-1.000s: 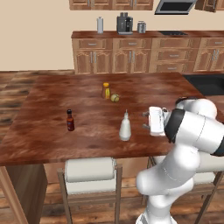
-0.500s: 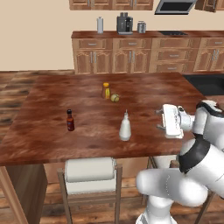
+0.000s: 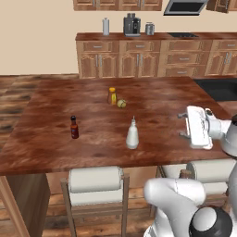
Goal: Move the condiment bottle and oil and vinegar bottle from the cabinet to the dining counter.
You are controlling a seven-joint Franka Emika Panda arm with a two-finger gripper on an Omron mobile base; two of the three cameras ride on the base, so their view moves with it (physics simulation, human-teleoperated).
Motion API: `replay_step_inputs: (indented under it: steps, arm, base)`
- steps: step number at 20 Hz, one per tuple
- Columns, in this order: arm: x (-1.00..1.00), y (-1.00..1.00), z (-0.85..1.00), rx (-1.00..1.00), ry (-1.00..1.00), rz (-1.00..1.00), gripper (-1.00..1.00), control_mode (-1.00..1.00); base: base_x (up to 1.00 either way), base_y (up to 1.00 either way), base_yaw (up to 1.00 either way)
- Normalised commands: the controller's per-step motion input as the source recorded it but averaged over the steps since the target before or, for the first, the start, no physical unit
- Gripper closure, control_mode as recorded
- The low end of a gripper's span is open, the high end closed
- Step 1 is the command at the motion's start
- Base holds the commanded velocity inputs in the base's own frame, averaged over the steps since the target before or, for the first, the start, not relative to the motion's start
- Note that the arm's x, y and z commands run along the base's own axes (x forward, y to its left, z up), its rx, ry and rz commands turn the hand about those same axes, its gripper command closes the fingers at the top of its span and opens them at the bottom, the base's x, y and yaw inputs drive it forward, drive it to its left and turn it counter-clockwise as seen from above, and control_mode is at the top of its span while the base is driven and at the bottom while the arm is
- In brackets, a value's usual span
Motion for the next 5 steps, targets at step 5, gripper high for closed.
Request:
replay_step_inputs:
  steps: [5]
  arm:
    - [-0.92,0.12,0.56,-0.06,0.00,-0.06,-1.00,-1.00]
  base:
    - [0.00,0.00,0.00]
